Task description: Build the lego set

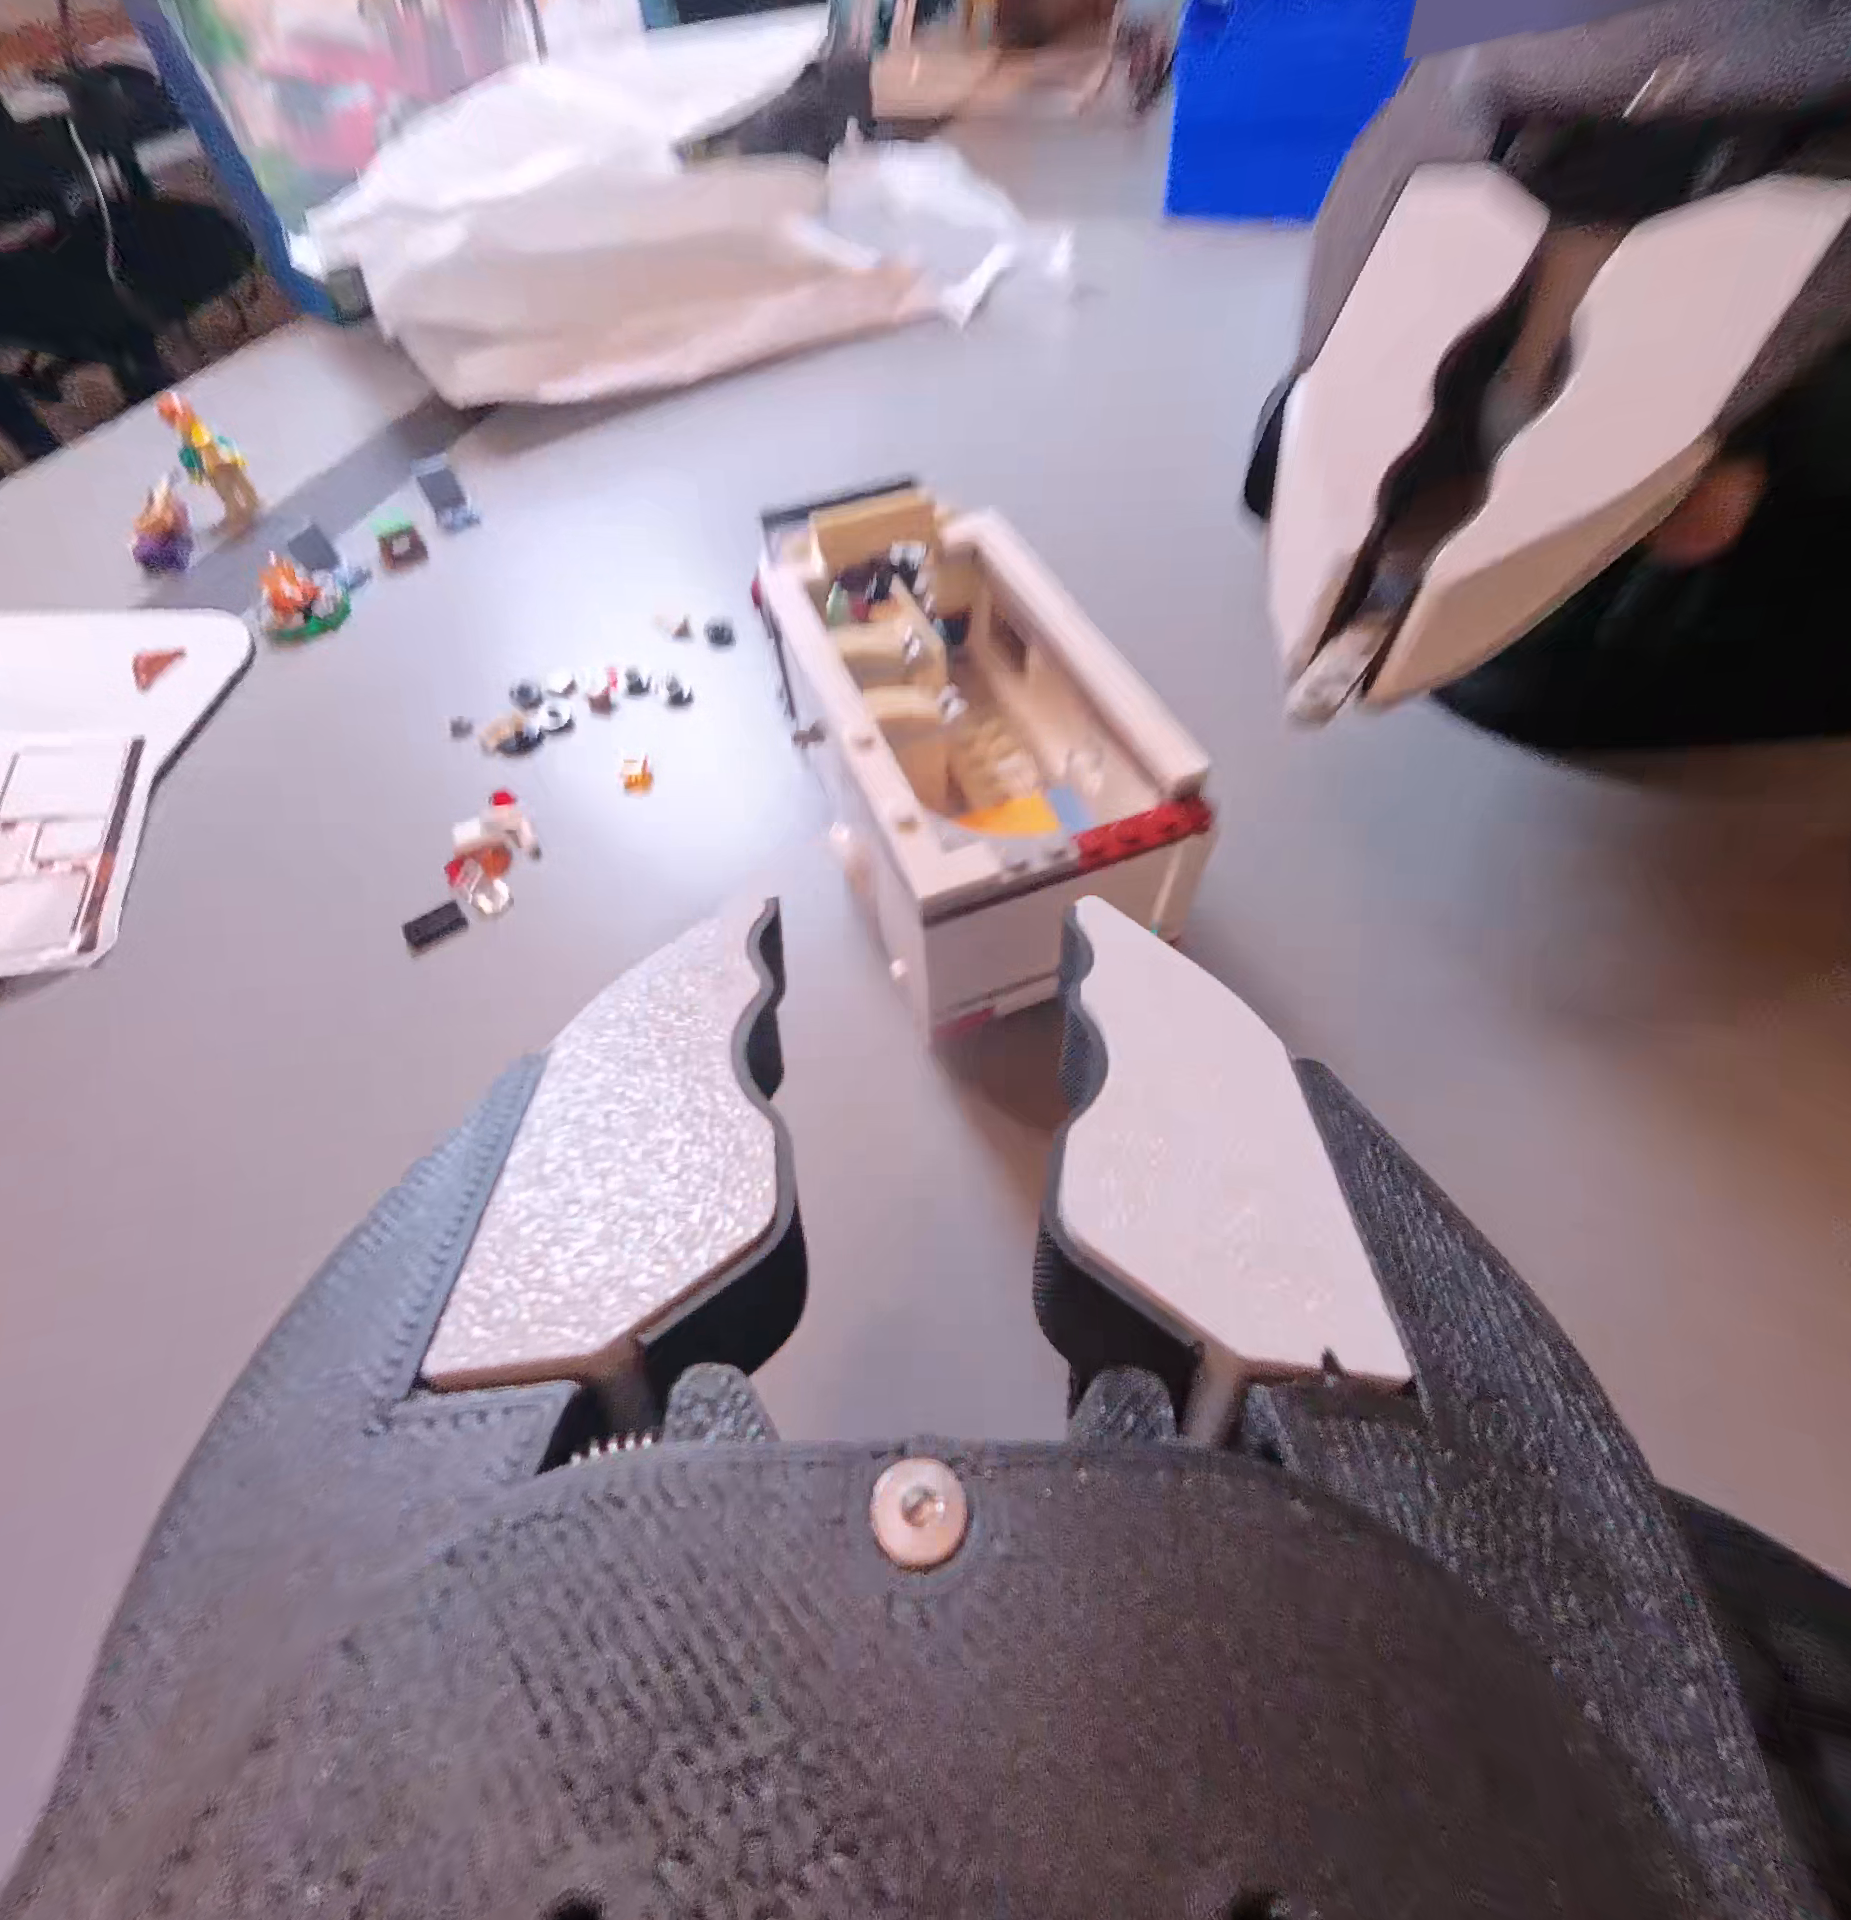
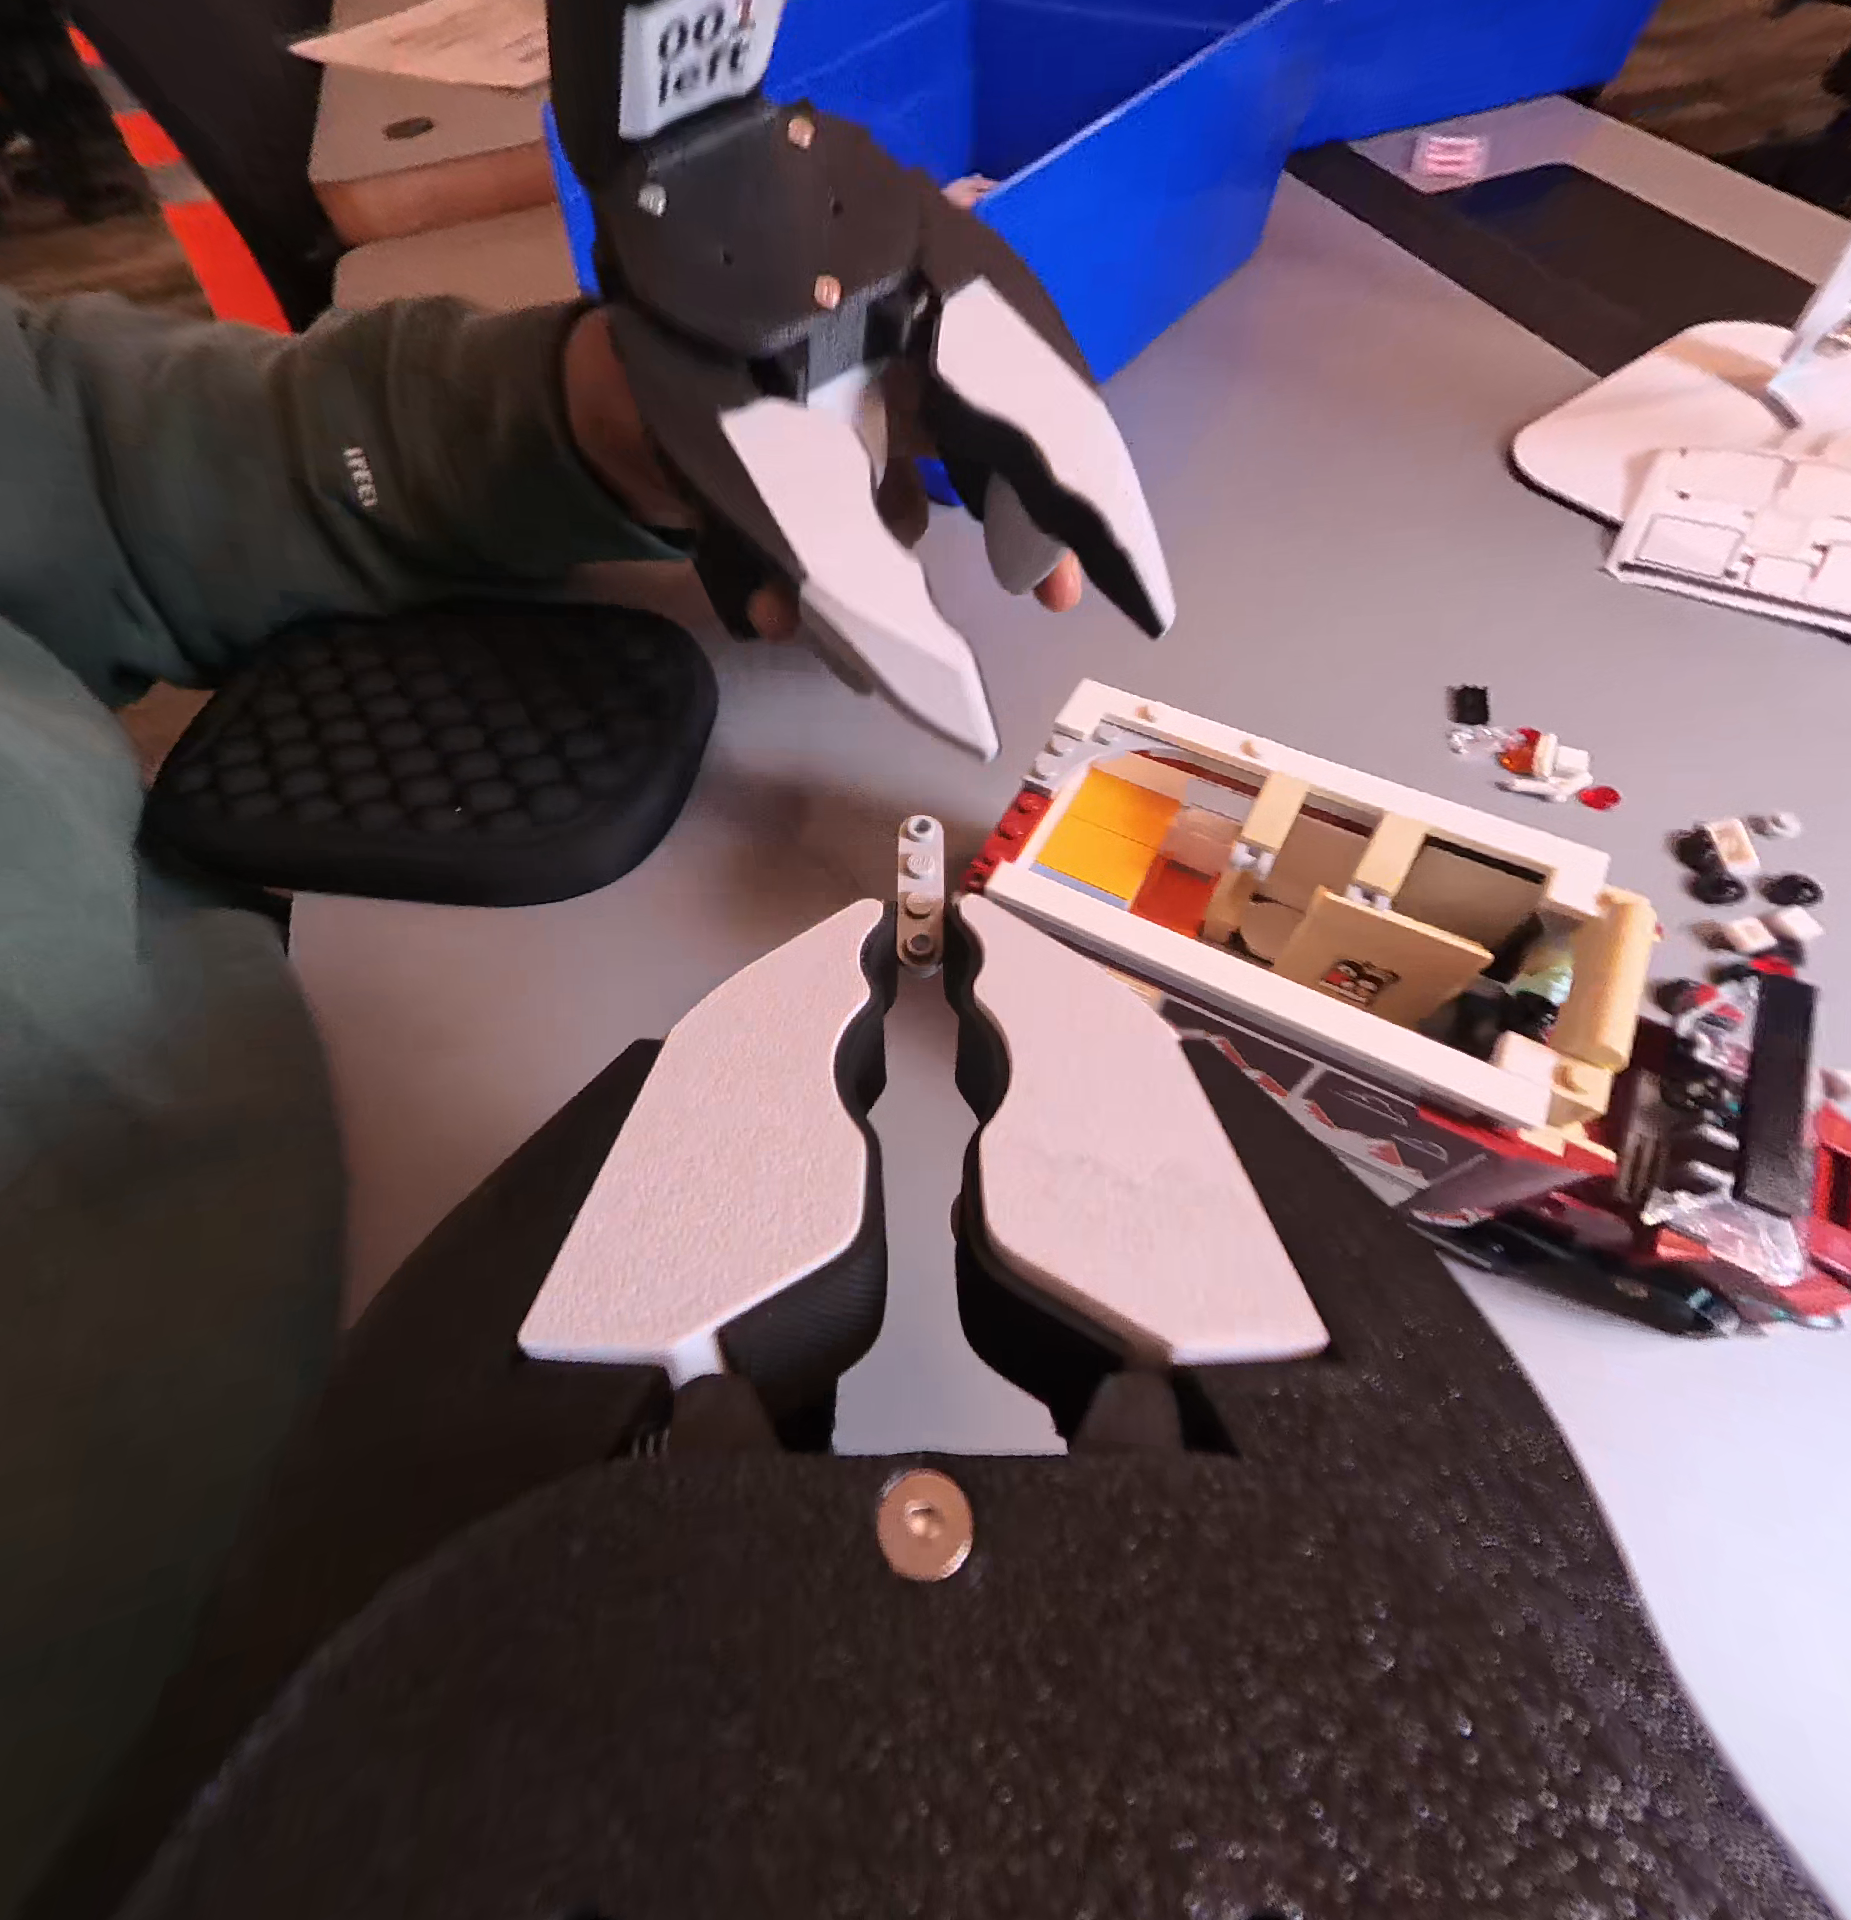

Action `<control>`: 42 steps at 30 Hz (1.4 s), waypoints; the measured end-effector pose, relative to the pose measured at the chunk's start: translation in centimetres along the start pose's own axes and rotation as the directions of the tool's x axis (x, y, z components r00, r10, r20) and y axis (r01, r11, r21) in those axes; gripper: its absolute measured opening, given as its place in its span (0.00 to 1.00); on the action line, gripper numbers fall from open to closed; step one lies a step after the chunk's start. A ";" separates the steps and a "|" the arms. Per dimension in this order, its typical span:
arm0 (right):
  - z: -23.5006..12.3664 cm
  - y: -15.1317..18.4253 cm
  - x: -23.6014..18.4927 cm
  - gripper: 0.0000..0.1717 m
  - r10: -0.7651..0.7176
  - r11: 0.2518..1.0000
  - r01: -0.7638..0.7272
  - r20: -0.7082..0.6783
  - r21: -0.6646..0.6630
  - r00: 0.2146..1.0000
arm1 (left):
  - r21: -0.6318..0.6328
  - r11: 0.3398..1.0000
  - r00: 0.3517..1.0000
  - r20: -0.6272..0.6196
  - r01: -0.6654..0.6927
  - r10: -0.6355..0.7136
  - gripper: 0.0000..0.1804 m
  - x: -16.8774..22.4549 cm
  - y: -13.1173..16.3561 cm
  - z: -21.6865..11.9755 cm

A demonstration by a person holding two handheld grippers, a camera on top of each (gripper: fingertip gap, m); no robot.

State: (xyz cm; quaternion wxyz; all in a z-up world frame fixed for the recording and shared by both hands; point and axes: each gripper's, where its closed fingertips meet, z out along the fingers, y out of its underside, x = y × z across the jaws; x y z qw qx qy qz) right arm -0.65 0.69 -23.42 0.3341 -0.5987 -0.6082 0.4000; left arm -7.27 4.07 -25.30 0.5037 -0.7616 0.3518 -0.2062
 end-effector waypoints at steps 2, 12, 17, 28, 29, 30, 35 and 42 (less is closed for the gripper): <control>-0.1 0.1 0.5 0.04 0.027 1.000 -0.027 -0.015 -0.001 1.000 | -0.070 0.997 1.000 -0.014 -0.011 0.010 0.29 0.3 1.3 1.4; -1.3 1.4 0.8 0.04 0.011 0.995 -0.017 -0.062 -0.098 0.998 | -0.116 0.981 0.986 -0.079 -0.155 0.146 0.13 4.6 1.3 3.4; -2.3 2.5 0.7 0.04 -0.002 0.982 -0.013 -0.078 -0.189 0.997 | -0.092 0.983 0.982 -0.117 -0.157 0.146 0.11 5.6 0.8 3.6; -1.9 3.0 0.6 0.04 -0.018 0.955 -0.010 -0.091 -0.297 0.996 | 0.000 0.930 0.910 -0.206 -0.366 0.358 0.14 7.0 -3.2 2.0; -1.9 3.0 0.7 0.04 -0.017 0.953 -0.013 -0.095 -0.304 0.995 | -0.022 0.920 0.896 -0.236 -0.392 0.377 0.14 7.3 -3.1 2.4; -1.9 3.0 0.7 0.04 -0.016 0.950 -0.016 -0.098 -0.311 0.995 | -0.041 0.910 0.883 -0.263 -0.413 0.389 0.14 7.5 -3.0 2.9; -1.9 3.0 0.7 0.04 -0.018 0.943 -0.019 -0.108 -0.331 0.994 | -0.080 0.879 0.837 -0.356 -0.470 0.416 0.11 7.8 -2.9 4.5; -1.9 3.1 0.9 0.05 -0.029 0.940 -0.012 -0.114 -0.342 0.993 | -0.077 0.868 0.812 -0.403 -0.490 0.423 0.05 8.2 -2.7 4.9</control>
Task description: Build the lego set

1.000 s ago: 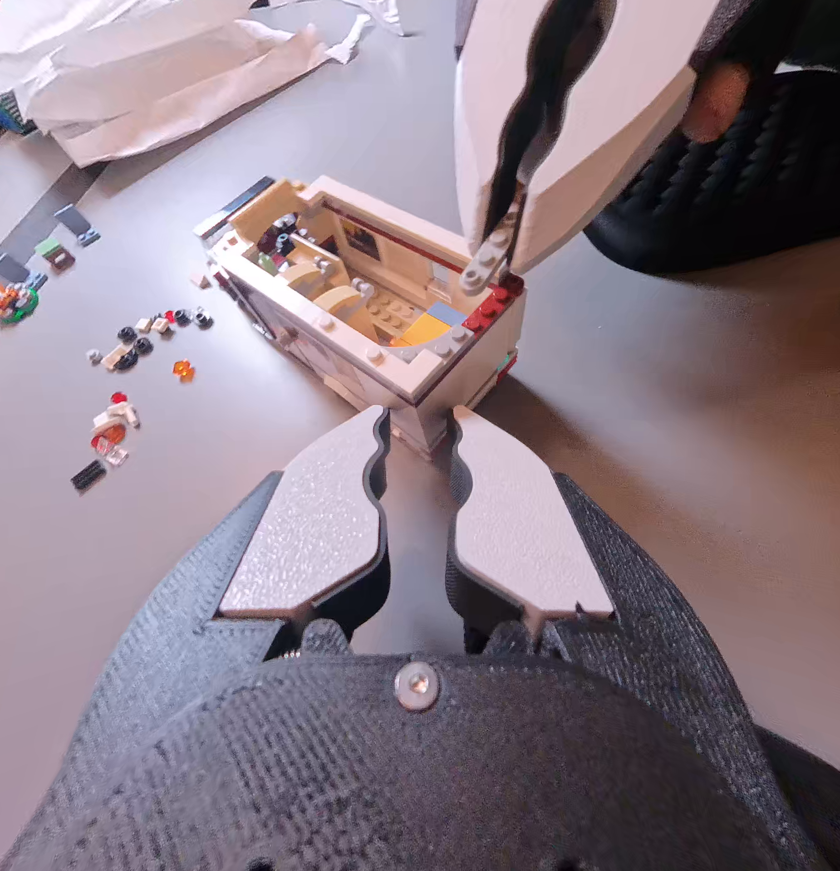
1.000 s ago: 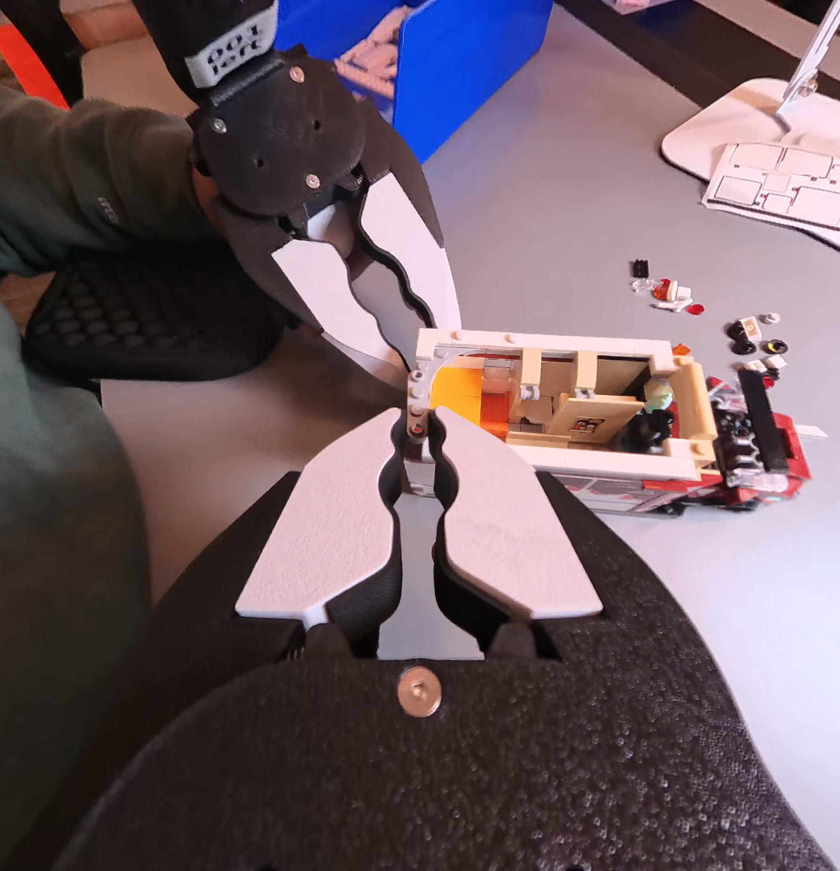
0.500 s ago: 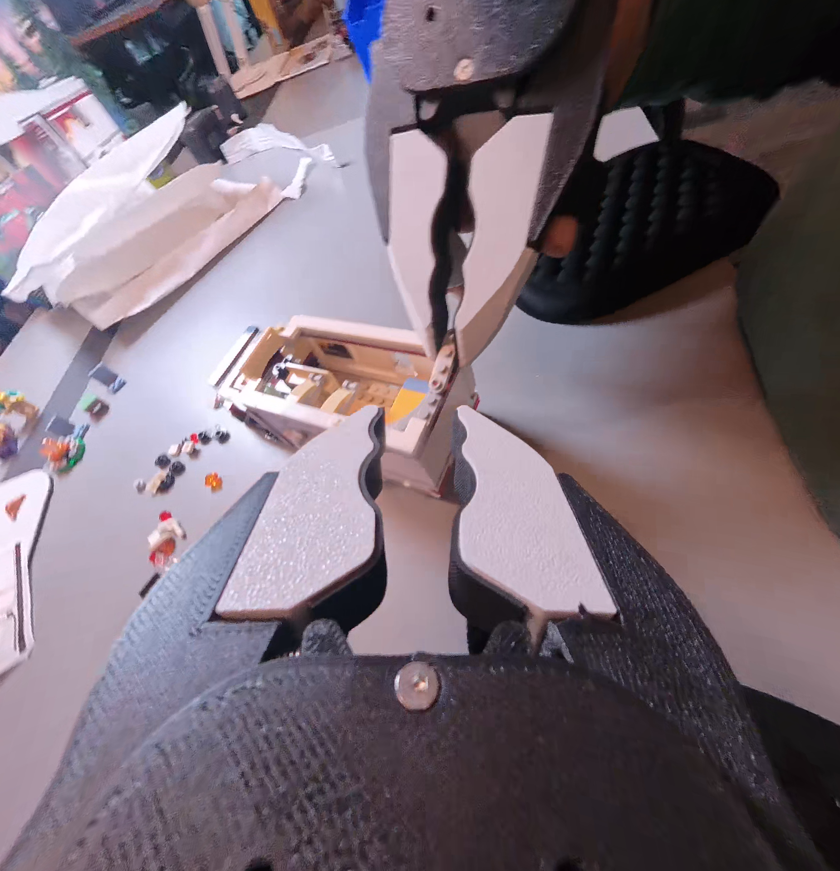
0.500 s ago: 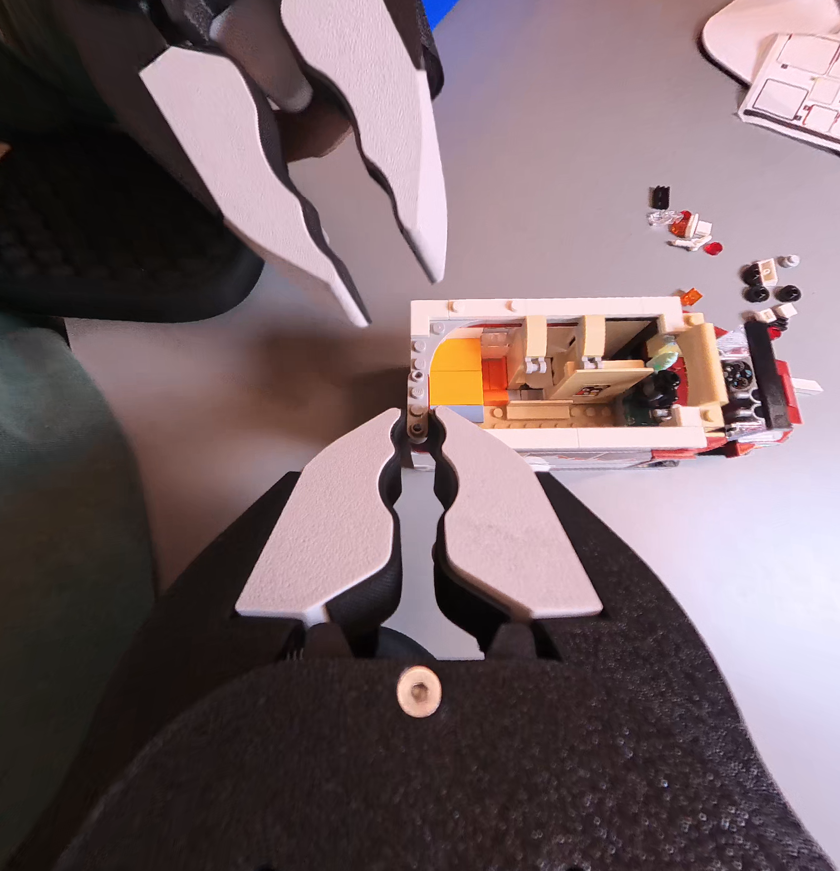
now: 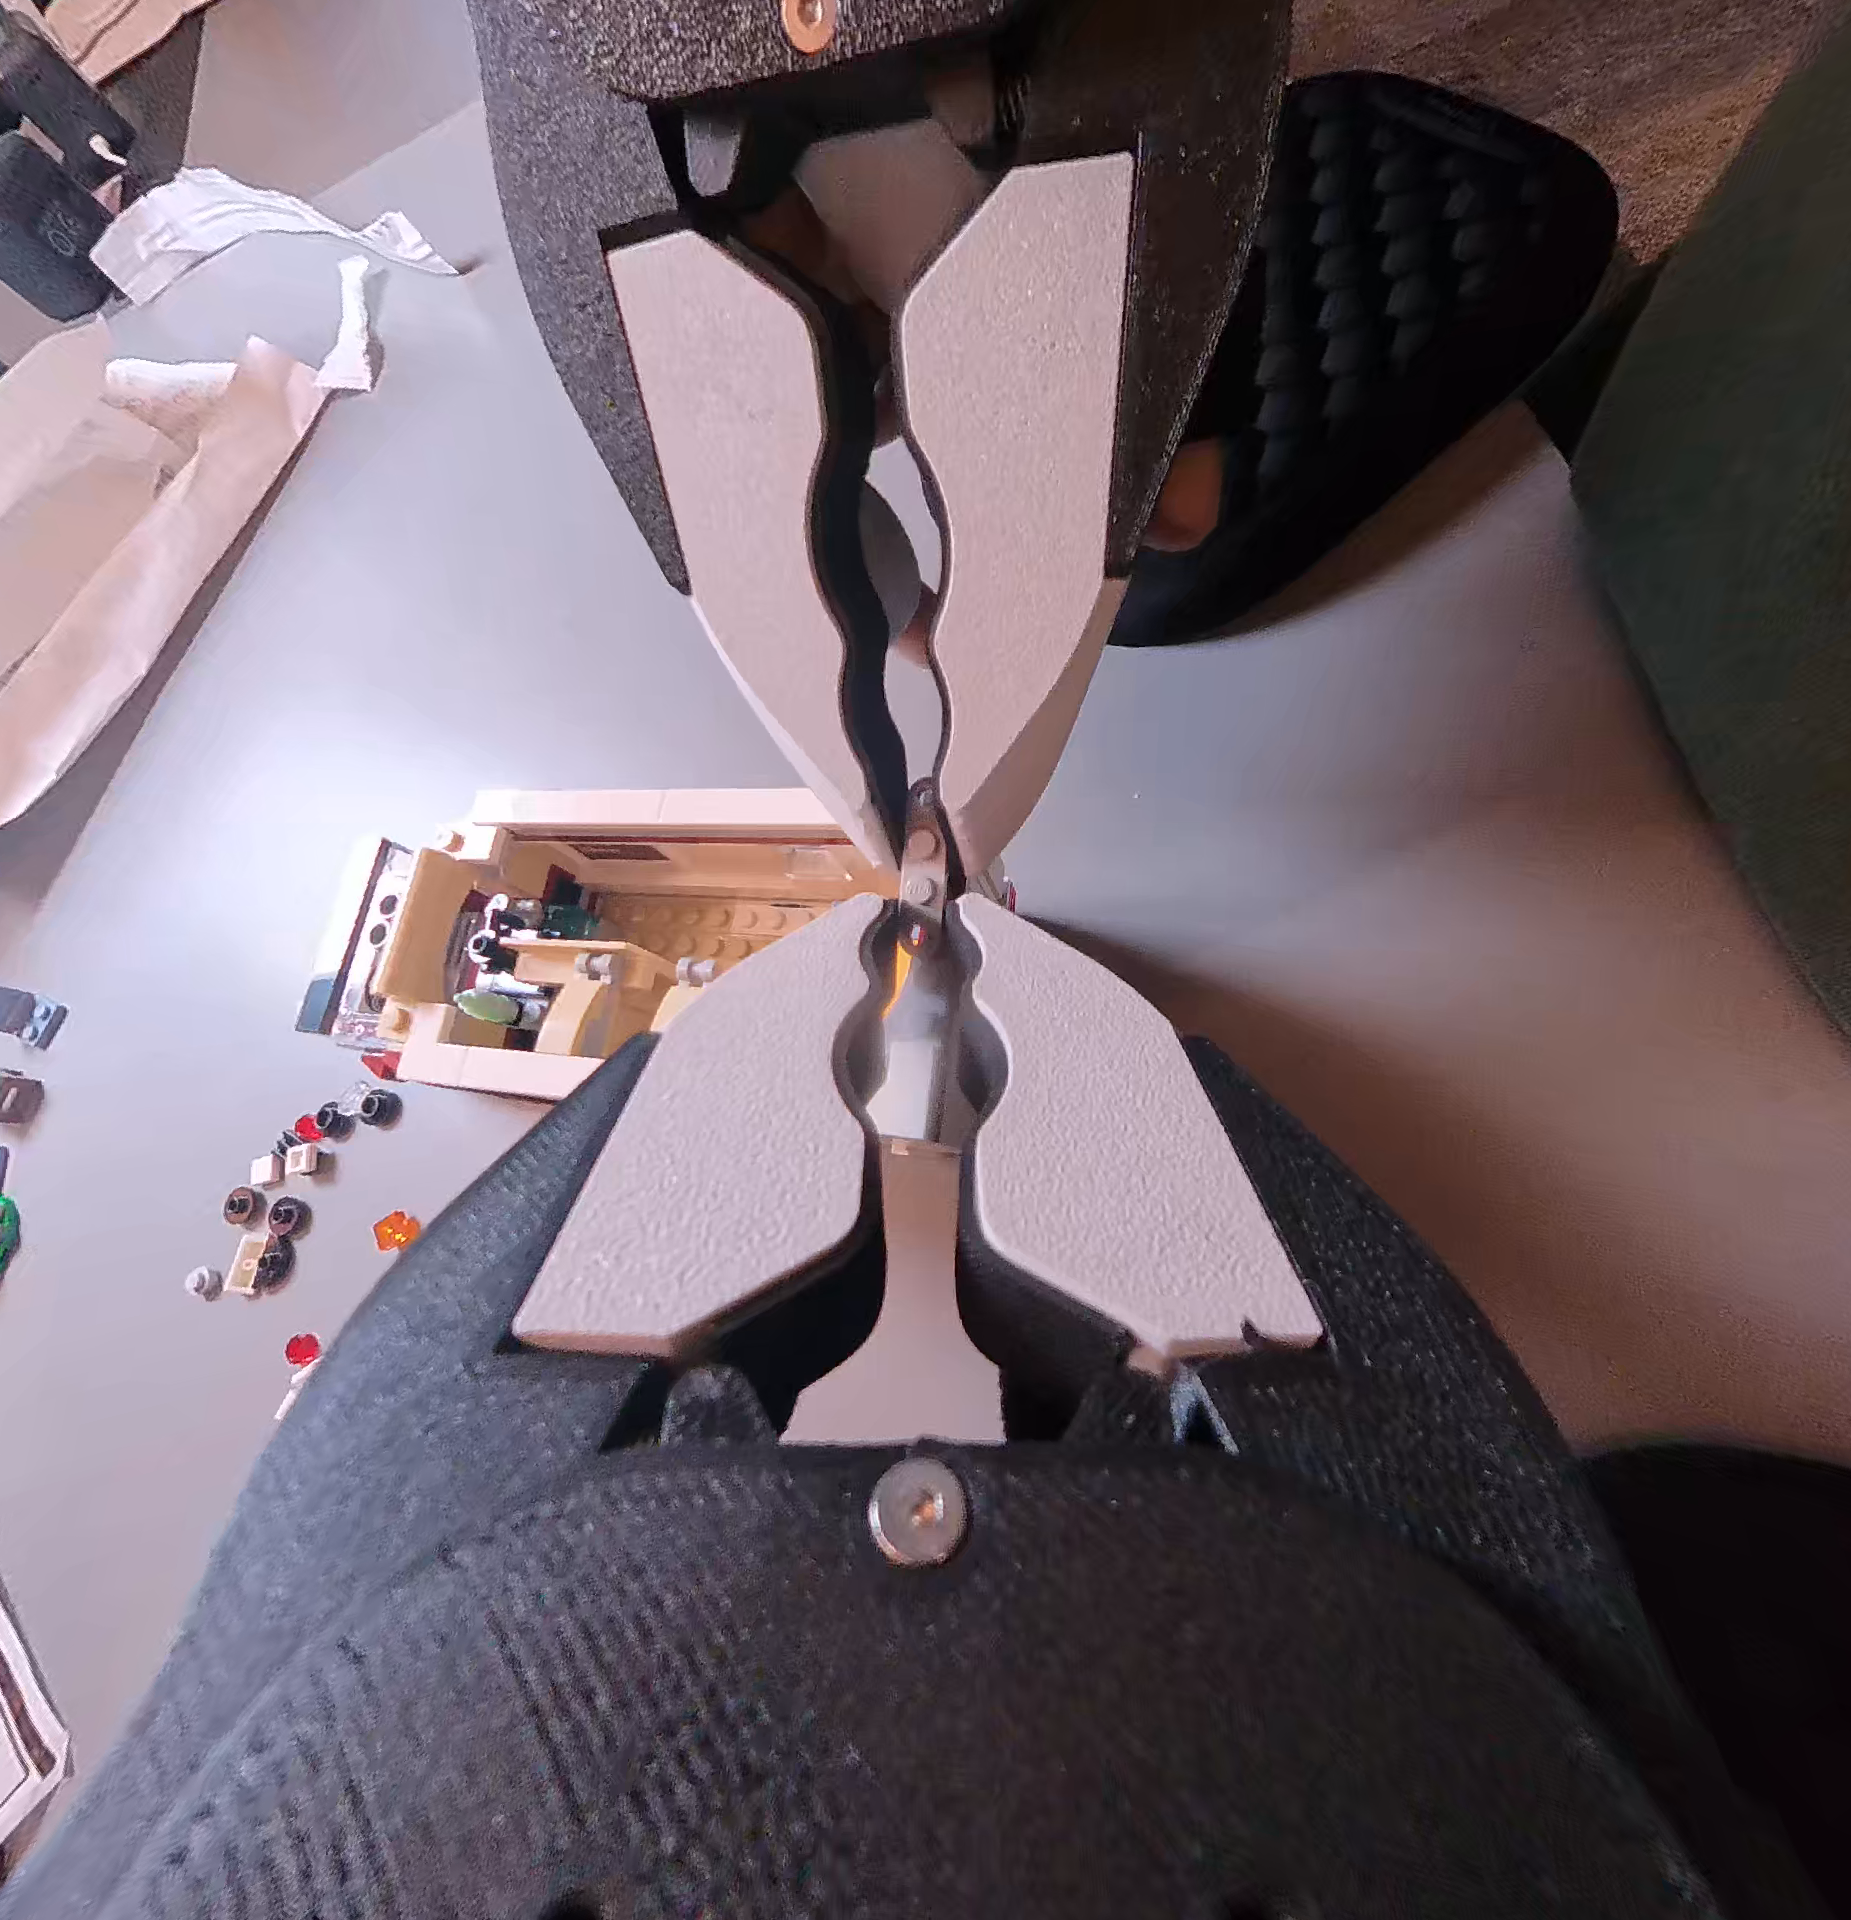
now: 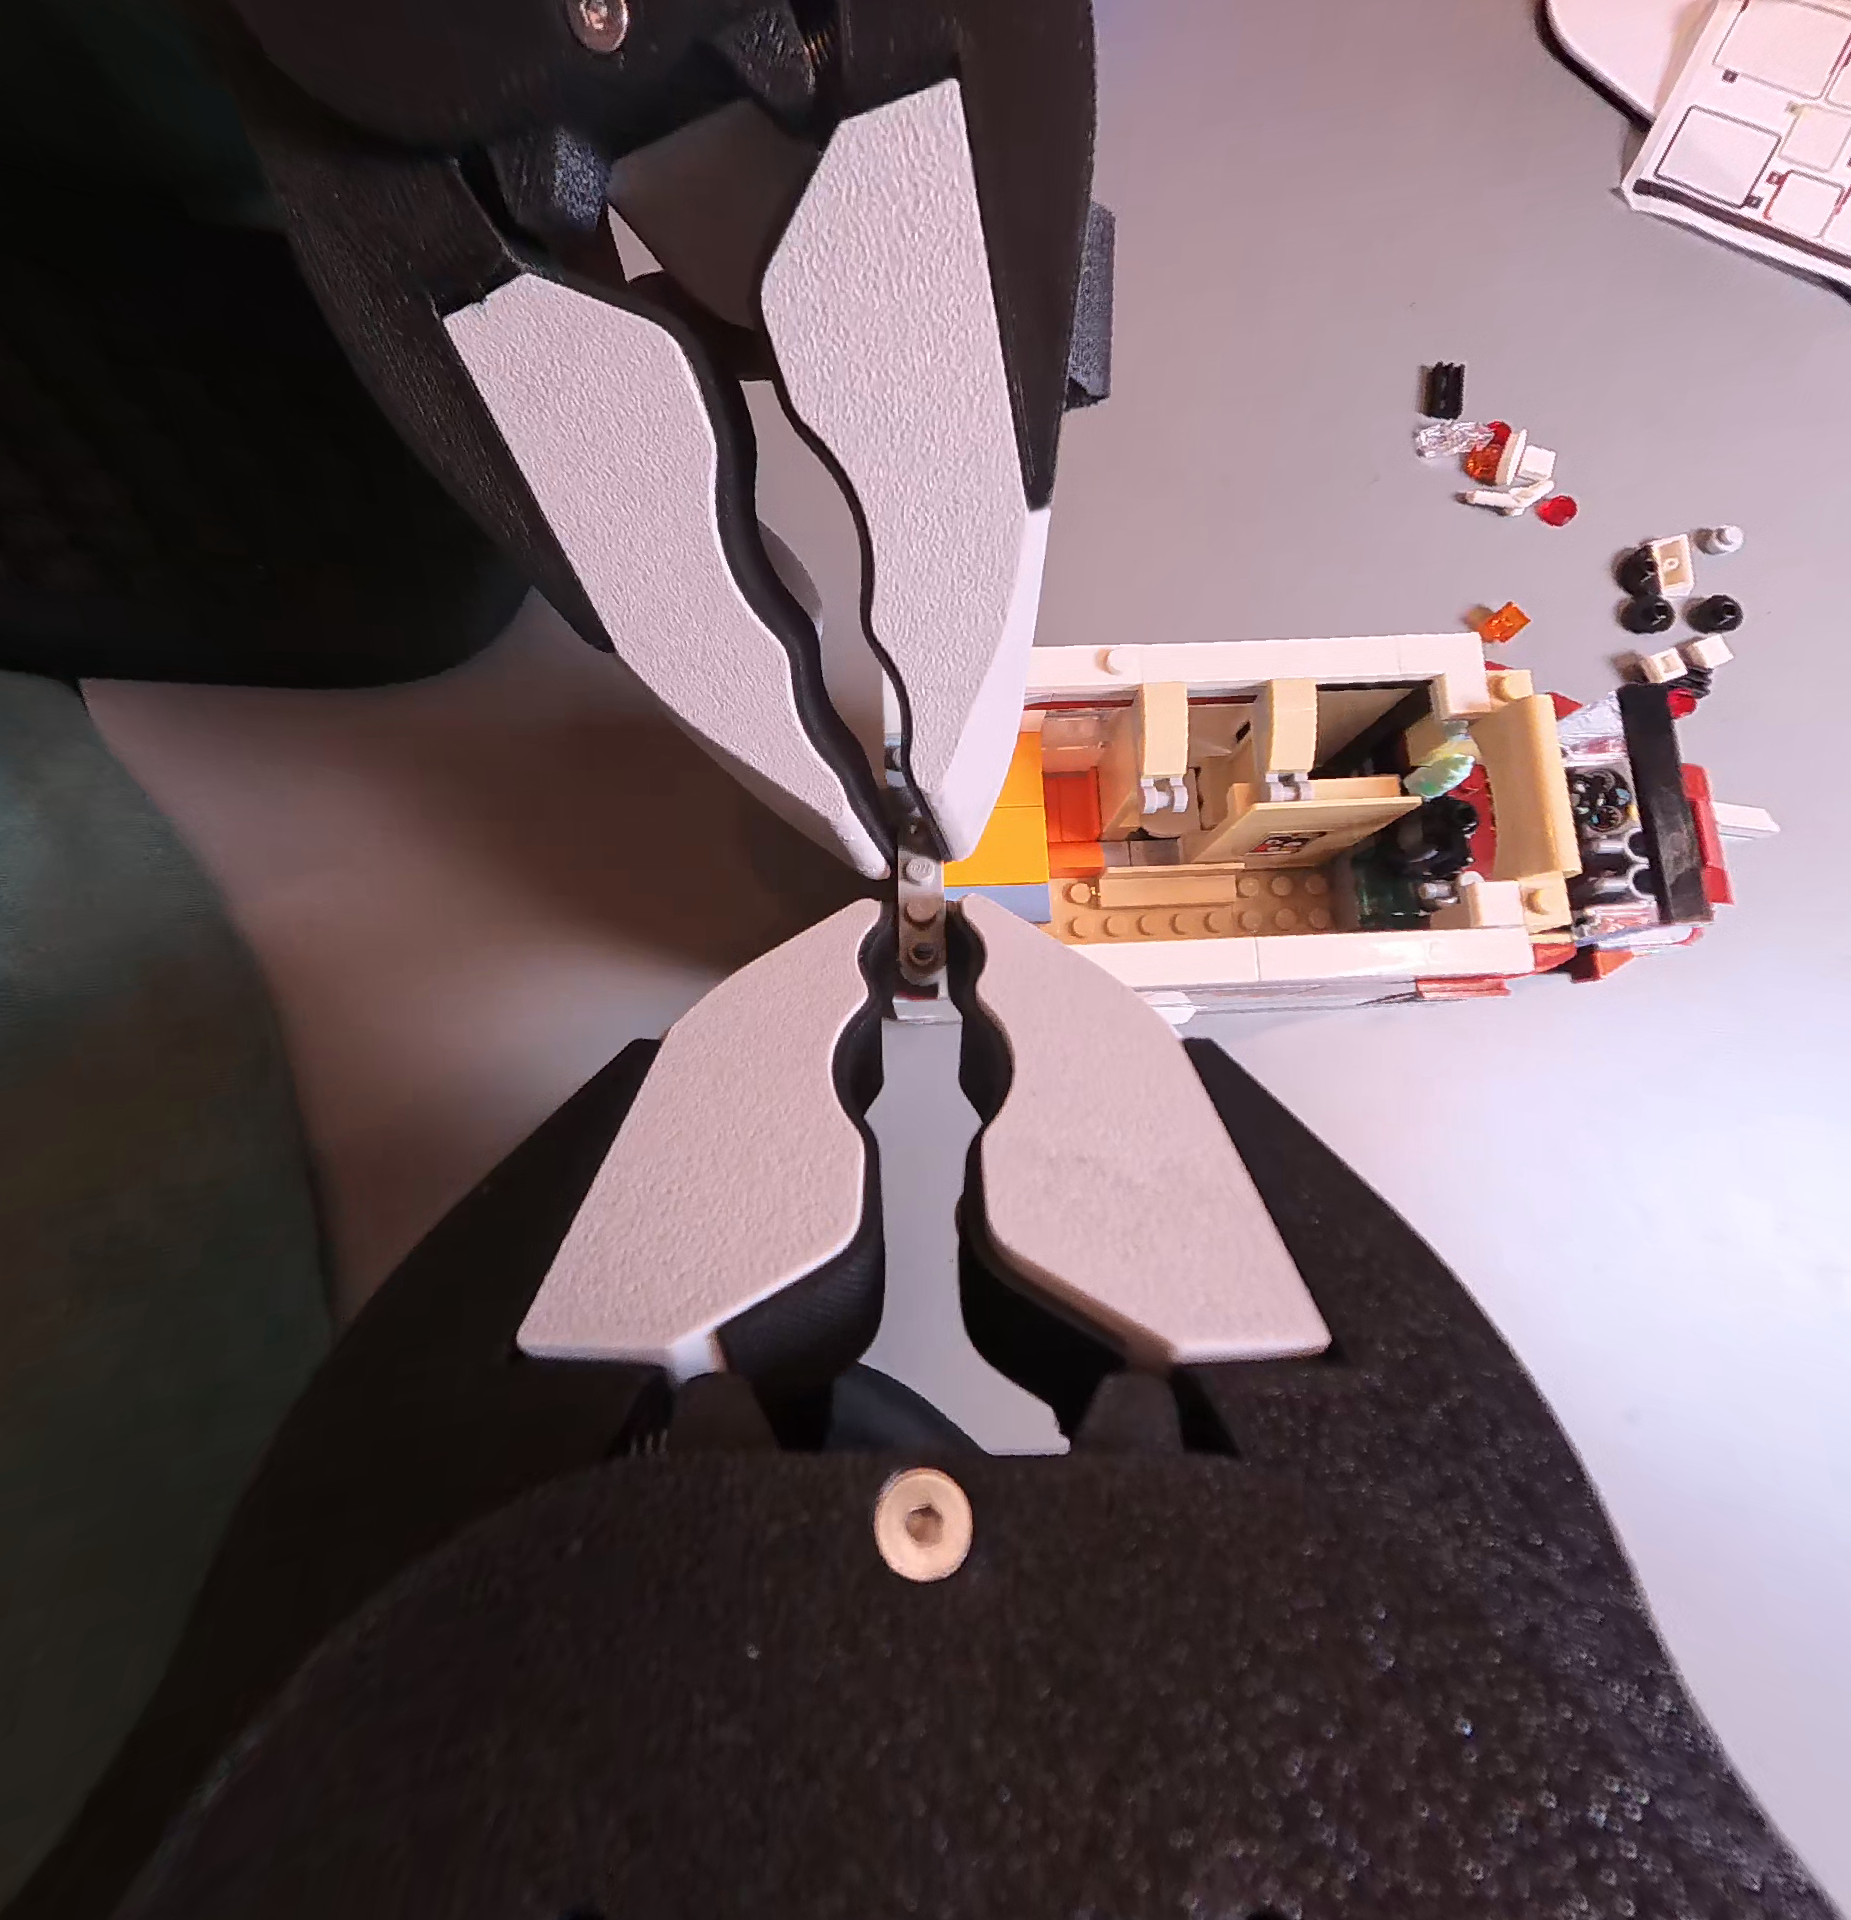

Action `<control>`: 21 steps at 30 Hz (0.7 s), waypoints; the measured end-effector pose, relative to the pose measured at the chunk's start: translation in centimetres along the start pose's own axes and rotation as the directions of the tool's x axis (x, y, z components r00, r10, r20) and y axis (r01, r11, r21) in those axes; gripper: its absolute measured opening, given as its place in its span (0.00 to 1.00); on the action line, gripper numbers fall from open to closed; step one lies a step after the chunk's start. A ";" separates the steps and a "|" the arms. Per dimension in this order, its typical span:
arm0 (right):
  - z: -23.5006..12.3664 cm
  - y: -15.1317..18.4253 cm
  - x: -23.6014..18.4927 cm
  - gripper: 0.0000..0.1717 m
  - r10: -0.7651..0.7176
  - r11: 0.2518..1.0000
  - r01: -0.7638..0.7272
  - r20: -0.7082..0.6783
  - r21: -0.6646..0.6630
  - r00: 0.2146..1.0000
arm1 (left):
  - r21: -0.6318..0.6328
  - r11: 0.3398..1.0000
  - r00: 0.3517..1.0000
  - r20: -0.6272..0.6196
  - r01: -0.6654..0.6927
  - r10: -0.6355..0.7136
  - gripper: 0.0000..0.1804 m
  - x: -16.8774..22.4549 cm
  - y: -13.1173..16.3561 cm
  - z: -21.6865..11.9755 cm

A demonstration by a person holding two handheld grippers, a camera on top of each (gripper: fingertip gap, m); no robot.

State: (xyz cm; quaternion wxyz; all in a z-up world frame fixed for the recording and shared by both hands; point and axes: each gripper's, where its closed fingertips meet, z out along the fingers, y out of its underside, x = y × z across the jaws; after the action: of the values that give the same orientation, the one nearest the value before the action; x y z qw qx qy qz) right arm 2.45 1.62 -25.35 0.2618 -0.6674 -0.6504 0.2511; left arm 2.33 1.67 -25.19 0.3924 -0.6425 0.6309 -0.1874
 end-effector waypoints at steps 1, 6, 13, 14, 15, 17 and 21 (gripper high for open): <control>0.0 0.0 0.0 0.05 -0.004 1.000 0.004 0.002 0.001 1.000 | -0.003 1.000 1.000 -0.001 0.000 0.000 0.05 0.0 0.0 0.0; -0.9 -0.4 -0.2 0.08 -0.048 0.998 0.048 0.006 0.043 0.999 | -0.031 1.000 1.000 -0.011 -0.004 0.004 0.05 0.0 0.0 0.0; -0.8 -0.3 -0.4 0.04 -0.105 0.993 0.106 -0.021 0.045 0.994 | -0.060 0.998 1.000 -0.021 -0.024 0.022 0.05 0.1 0.1 0.0; -0.8 -0.3 -0.4 0.03 -0.106 0.993 0.107 -0.021 0.044 0.994 | -0.063 0.998 1.000 -0.022 -0.024 0.022 0.05 0.1 0.1 0.0; -0.7 -0.2 -0.5 0.02 -0.108 0.993 0.109 -0.018 0.036 0.994 | -0.064 0.998 1.000 -0.020 -0.023 0.022 0.05 0.0 0.1 0.0; -0.5 0.0 -0.5 0.03 -0.119 0.993 0.119 -0.024 0.024 0.993 | -0.065 0.998 1.000 -0.019 -0.020 0.019 0.05 0.0 0.1 0.0; -0.5 0.0 -0.5 0.02 -0.117 0.993 0.118 -0.023 0.031 0.993 | -0.059 0.998 1.000 -0.023 -0.007 0.006 0.05 0.0 0.2 -0.2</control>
State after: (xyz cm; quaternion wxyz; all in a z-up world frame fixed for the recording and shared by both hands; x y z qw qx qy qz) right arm 2.76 1.15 -24.95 0.2940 -0.6262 -0.6816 0.2385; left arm 2.06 1.63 -25.24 0.3666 -0.6495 0.6428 -0.1747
